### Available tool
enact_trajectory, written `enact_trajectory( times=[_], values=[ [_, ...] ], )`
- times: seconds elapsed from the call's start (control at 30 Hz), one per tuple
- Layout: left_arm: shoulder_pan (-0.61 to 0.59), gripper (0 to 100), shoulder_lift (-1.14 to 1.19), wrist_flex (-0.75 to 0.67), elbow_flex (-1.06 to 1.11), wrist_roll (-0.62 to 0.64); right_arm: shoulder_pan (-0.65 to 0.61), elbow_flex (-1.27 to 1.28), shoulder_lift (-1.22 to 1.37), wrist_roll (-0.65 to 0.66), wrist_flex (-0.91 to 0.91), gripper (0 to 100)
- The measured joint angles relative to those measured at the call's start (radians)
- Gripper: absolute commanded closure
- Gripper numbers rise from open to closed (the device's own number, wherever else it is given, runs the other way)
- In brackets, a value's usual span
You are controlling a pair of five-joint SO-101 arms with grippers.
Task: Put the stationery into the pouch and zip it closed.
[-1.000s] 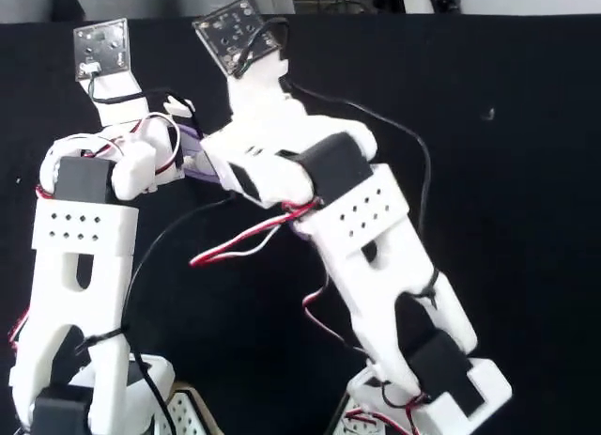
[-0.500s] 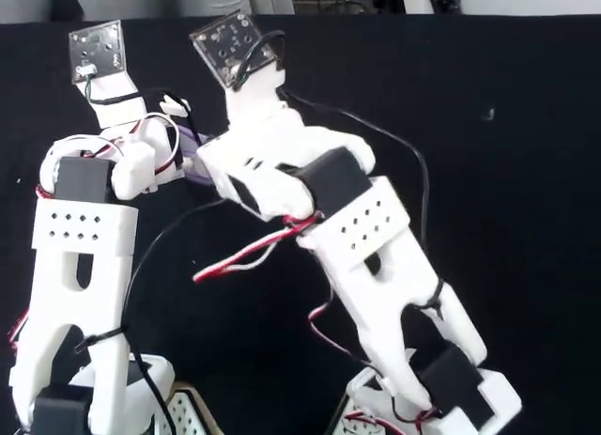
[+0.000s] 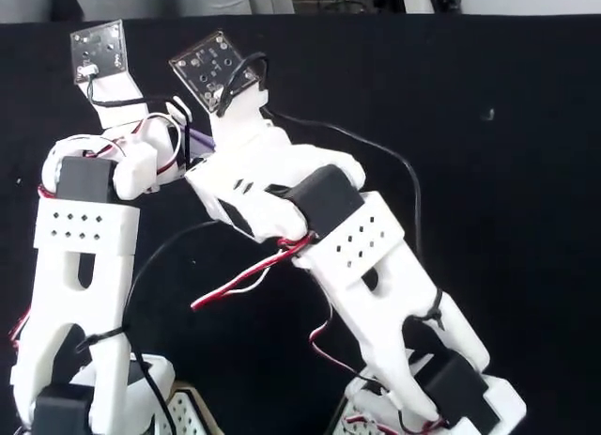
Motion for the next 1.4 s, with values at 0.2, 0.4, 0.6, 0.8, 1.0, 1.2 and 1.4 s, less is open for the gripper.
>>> enact_trajectory(
  times=[0.2, 0.4, 0.6, 0.8, 1.0, 1.2, 1.4],
  values=[
    [-0.009, 97, 0.0, 0.0, 0.0, 0.002, 0.0, 0.041, -0.018, 0.0, -0.025, 83.5],
    [-0.005, 97, 0.0, 0.0, 0.0, 0.002, 0.061, 0.081, -0.028, 0.0, -0.028, 83.5],
    [-0.002, 97, 0.0, 0.0, 0.0, 0.002, 0.178, 0.109, -0.011, 0.086, 0.098, 83.5],
    [0.0, 97, 0.0, 0.0, 0.0, 0.002, 0.213, 0.107, -0.012, 0.137, 0.127, 83.5],
    [-0.003, 97, 0.0, 0.0, 0.0, 0.002, 0.181, 0.029, -0.011, 0.11, 0.133, 83.5],
    [-0.023, 97, 0.0, 0.0, 0.0, 0.003, 0.141, -0.124, -0.015, 0.104, 0.17, 83.5],
    [-0.068, 97, 0.0, -0.003, 0.0, 0.003, 0.276, -0.163, -0.092, 0.13, 0.259, 83.5]
  ],
)
